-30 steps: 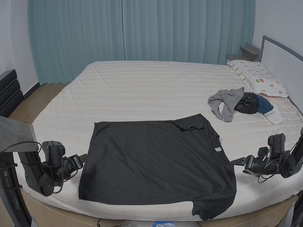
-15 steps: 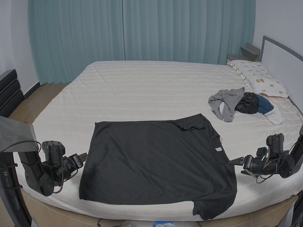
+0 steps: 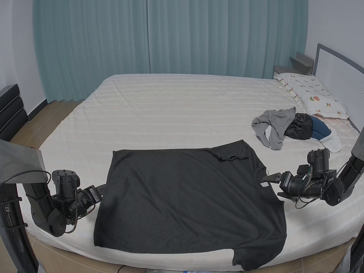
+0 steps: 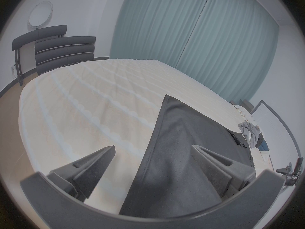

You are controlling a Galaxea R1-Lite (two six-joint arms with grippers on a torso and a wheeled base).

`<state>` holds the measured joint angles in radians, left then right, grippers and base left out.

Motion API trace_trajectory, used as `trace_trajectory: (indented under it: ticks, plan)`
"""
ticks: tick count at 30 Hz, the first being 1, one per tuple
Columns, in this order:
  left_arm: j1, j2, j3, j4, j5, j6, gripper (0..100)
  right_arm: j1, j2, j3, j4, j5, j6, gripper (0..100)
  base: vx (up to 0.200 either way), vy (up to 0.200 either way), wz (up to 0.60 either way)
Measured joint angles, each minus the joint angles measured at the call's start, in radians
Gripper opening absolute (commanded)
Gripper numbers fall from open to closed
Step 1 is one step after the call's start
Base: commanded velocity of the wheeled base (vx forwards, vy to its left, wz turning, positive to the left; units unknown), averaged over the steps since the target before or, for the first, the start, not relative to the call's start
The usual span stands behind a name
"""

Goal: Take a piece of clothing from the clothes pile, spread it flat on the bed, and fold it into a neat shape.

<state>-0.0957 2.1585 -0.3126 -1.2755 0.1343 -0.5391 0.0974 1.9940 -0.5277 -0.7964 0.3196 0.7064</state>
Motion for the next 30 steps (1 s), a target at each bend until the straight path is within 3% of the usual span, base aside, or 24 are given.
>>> trace_trajectory:
  ticks: [15,24,30]
  plan:
    - [-0.021,0.005,-0.016,0.001,-0.072,-0.123,100,0.079,0.217,-0.447,0.166,-0.070,0.034,100,0.000,0.000,0.00]
    - [-0.052,0.008,-0.054,0.001,-0.112,-0.251,100,0.100,0.379,-0.771,0.371,-0.108,0.102,100,0.000,0.000,0.00]
    - [-0.075,0.019,-0.088,0.001,-0.122,-0.354,100,0.101,0.494,-0.938,0.412,-0.156,0.121,100,0.000,0.000,0.00]
